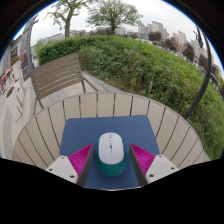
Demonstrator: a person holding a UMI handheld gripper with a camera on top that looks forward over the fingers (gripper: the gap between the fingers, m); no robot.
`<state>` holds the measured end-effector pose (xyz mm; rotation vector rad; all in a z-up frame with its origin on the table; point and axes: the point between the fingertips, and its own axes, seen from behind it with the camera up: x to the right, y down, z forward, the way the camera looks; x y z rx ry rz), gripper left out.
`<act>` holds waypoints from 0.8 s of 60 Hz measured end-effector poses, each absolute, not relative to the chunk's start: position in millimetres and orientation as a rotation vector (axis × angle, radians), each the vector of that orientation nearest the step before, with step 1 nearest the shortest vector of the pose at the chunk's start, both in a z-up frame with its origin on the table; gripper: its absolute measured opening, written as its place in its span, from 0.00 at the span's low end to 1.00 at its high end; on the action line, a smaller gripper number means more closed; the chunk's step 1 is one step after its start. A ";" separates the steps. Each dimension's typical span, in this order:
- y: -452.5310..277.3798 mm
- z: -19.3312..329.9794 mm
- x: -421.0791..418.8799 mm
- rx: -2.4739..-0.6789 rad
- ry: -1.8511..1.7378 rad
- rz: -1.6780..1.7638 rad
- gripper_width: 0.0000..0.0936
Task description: Arrange mouse
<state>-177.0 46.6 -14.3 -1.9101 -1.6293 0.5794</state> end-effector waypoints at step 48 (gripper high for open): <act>3.3 159.0 212.0 -1.799 -1.885 0.567 0.91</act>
